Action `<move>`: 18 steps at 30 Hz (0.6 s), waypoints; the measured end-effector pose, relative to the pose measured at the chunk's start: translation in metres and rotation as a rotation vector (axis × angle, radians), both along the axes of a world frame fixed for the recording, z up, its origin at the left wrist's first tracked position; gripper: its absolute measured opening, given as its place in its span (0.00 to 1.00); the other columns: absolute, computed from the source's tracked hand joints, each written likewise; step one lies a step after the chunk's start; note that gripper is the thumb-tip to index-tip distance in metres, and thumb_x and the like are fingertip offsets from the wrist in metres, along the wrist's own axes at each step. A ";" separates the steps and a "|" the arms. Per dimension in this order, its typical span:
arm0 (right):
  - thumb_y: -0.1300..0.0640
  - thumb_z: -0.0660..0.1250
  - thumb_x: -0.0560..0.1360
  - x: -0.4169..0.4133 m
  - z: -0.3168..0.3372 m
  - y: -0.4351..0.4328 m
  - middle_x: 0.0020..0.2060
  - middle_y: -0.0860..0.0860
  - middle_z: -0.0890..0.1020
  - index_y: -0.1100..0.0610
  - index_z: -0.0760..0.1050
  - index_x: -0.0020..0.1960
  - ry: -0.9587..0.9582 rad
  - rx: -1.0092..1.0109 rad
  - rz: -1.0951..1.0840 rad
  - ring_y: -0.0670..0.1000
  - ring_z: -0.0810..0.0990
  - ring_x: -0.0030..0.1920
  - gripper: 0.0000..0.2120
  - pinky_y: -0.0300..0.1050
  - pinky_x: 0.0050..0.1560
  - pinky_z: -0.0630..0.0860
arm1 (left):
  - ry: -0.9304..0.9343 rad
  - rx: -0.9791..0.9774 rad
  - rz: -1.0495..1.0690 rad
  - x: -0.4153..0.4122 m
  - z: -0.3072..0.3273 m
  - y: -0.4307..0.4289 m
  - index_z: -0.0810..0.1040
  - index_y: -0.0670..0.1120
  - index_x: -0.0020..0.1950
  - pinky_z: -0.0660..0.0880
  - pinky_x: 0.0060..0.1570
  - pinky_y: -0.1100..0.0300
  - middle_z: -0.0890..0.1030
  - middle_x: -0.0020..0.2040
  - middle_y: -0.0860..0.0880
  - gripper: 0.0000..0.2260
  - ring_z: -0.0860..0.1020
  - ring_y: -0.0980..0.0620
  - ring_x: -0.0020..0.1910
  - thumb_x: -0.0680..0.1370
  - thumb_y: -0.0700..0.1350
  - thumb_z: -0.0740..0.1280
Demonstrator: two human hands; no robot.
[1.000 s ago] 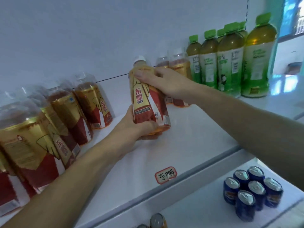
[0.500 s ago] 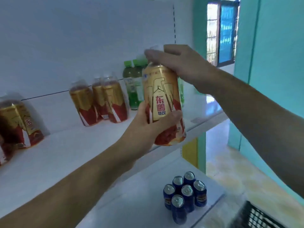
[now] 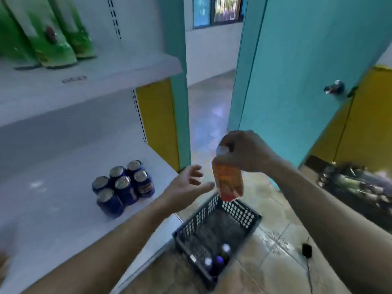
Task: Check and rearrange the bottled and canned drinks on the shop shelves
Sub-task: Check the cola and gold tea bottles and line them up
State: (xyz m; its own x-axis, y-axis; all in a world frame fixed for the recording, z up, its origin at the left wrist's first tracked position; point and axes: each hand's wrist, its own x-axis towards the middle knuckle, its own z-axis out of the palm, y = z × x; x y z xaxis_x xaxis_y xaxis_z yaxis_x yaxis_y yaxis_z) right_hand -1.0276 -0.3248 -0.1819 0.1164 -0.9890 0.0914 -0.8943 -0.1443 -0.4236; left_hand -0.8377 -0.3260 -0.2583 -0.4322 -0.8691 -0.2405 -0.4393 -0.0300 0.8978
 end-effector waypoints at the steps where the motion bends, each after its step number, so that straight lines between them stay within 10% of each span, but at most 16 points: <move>1: 0.51 0.72 0.73 -0.011 -0.030 -0.002 0.43 0.47 0.79 0.52 0.84 0.49 0.012 0.055 -0.032 0.53 0.80 0.46 0.08 0.42 0.41 0.67 | -0.049 0.037 0.029 -0.005 -0.019 0.001 0.68 0.47 0.71 0.76 0.55 0.59 0.76 0.63 0.48 0.27 0.77 0.50 0.58 0.77 0.53 0.72; 18: 0.51 0.70 0.76 -0.102 -0.424 -0.034 0.54 0.51 0.78 0.52 0.78 0.58 0.089 0.584 -0.266 0.55 0.79 0.51 0.11 0.54 0.50 0.78 | -0.543 0.591 -0.026 -0.068 -0.336 0.003 0.75 0.50 0.68 0.75 0.60 0.53 0.79 0.63 0.50 0.19 0.77 0.50 0.59 0.79 0.56 0.67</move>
State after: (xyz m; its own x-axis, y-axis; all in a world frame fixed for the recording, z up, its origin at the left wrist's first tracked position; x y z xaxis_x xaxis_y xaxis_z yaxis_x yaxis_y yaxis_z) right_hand -1.1297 -0.3587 -0.6060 -0.1576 -0.8688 -0.4695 -0.9030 0.3192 -0.2877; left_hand -0.9054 -0.3229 -0.5947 -0.1412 -0.5233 -0.8404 -0.8171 -0.4177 0.3973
